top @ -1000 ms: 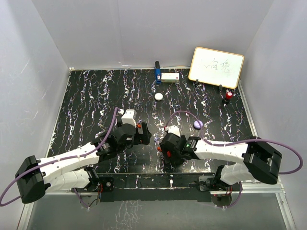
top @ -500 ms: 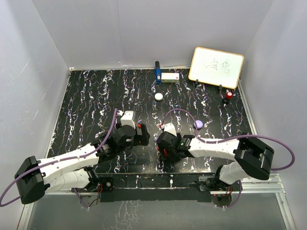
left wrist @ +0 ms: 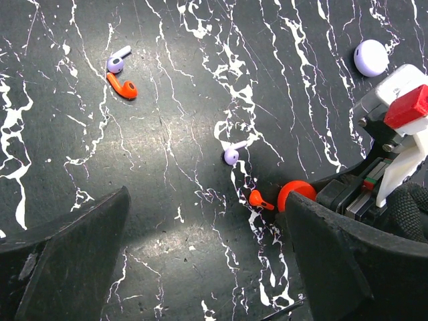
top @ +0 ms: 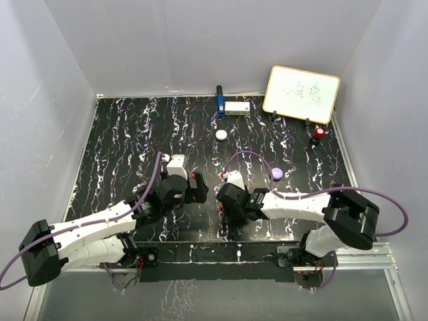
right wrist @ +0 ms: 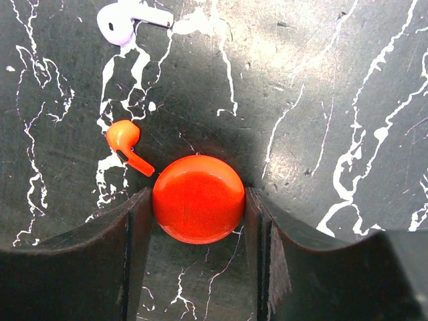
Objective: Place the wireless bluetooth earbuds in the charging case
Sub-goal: Pick up the charging case at the center of the board.
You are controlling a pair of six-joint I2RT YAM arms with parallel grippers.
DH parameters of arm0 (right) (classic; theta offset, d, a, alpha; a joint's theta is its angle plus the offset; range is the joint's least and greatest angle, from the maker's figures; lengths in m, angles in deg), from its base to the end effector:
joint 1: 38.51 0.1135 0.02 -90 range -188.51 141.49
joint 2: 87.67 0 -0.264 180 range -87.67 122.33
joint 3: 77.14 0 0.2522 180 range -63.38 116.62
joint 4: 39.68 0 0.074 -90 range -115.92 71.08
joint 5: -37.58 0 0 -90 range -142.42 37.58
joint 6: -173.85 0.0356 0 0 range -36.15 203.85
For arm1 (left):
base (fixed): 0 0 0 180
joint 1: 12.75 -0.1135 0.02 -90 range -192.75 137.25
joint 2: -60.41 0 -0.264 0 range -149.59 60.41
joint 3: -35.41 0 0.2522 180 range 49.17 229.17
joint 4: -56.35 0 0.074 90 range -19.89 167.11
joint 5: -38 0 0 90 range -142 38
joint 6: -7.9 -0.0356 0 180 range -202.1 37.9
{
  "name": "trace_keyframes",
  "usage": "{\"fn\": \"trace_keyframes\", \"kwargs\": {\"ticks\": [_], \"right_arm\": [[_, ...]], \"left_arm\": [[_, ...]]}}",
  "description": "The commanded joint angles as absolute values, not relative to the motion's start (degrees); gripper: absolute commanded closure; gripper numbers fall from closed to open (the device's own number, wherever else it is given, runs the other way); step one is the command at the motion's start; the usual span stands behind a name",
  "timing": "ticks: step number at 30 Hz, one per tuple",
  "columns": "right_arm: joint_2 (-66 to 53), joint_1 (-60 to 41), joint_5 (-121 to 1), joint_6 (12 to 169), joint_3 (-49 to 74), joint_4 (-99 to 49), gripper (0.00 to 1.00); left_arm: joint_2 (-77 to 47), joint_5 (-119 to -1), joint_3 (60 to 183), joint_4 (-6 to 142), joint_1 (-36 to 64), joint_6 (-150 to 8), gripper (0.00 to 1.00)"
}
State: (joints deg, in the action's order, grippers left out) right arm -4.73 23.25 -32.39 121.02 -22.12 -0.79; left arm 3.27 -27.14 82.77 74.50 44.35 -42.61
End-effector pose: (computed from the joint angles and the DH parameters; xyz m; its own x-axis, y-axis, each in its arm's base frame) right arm 0.1303 0.2169 0.1586 -0.8081 -0.3049 -0.5040 -0.3459 0.9382 -0.0130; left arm 0.1316 -0.1759 0.2426 -0.5525 -0.2082 -0.8071 0.2704 0.8711 -0.4099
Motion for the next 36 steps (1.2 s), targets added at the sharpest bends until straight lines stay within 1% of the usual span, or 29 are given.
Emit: {"fn": "trace_keyframes", "kwargs": {"ticks": [1, 5, 7, 12, 14, 17, 24, 36], "right_arm": [[-4.62, 23.37, -31.14, 120.72, -21.88, 0.02, 0.61], [-6.04, 23.35, -29.73, 120.85, -21.6, 0.26, 0.71], [-8.32, 23.37, -28.28, 120.21, -21.39, -0.46, 0.74], [-17.09, 23.37, -26.25, 114.91, -21.48, -7.62, 0.82], [-19.72, 23.37, -26.06, 112.64, -21.9, -11.37, 0.84], [-21.4, 23.35, -26.08, 109.87, -21.54, -14.88, 0.85], [-18.83, 23.28, -28.29, 106.91, -18.85, -17.02, 0.86], [-20.57, 23.31, -31.9, 104.6, -19.86, -23.65, 0.87]], "left_arm": [[4.29, -26.4, 81.91, 75.09, 43.97, -42.46, 0.01], [4.39, -27.73, 81.83, 74.14, 43.74, -42.38, 0.02], [4.55, -30.27, 81.36, 72.45, 42.85, -42.3, 0.02], [4.81, -45.68, 78.19, 63.76, 36.2, -39.88, 0.04], [4.93, -50.1, 76.62, 59.63, 34.08, -38.21, 0.05], [4.67, -53.47, 75.87, 55.91, 33.15, -37.4, 0.06], [2.73, -59.29, 75.34, 48.38, 31.9, -34.63, 0.06], [-2.09, -66.3, 71.08, 35.48, 29.27, -27.73, 0.11]]}}
